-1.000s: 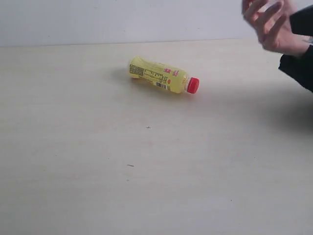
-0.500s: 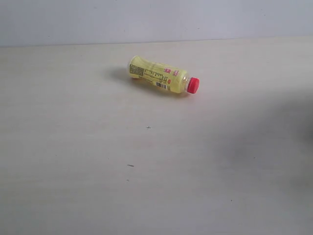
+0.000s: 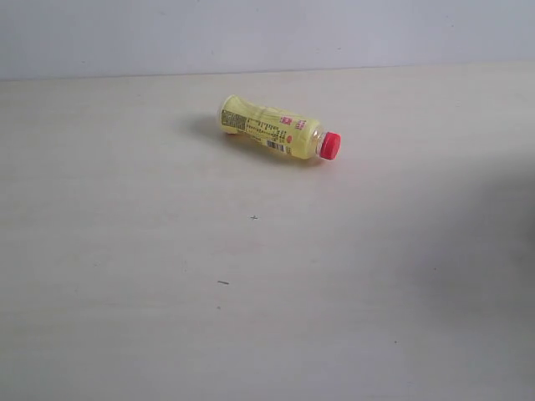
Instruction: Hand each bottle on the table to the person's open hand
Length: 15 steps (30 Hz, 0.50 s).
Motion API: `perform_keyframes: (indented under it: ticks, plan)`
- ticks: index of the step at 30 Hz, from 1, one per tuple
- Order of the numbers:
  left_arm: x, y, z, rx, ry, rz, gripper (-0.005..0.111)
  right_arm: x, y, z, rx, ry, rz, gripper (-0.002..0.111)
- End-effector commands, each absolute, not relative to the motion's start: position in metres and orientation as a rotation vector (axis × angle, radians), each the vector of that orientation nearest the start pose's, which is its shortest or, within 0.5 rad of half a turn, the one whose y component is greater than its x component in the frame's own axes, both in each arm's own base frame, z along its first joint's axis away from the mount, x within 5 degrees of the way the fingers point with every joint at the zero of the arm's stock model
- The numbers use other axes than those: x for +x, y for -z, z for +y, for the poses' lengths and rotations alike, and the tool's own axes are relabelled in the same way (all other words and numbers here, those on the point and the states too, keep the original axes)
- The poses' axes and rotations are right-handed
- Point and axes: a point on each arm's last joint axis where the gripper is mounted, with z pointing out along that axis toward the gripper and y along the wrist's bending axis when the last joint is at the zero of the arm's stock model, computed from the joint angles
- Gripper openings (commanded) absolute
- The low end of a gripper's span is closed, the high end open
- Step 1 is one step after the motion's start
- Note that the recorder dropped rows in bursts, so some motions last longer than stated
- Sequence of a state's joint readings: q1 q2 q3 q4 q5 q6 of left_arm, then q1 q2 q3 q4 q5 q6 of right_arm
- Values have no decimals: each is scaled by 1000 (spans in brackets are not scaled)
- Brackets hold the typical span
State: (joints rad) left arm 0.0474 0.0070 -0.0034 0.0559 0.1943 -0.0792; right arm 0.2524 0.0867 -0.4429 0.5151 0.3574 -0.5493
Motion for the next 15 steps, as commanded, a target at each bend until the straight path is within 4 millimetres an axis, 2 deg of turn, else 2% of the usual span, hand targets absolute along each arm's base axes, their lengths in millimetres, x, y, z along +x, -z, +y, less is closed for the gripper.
perform_keyframes:
  ticks: [1,6,15]
  plan:
    - [56,-196,4,-77,-21,1676,0,14,-321,22,-381,-290,1391,0]
    - [56,-196,4,-77,-21,1676,0,7,-321,20,-378,-289,1354,0]
    - [56,-196,4,-77,-21,1676,0,7,-322,20,-348,-332,1358,0]
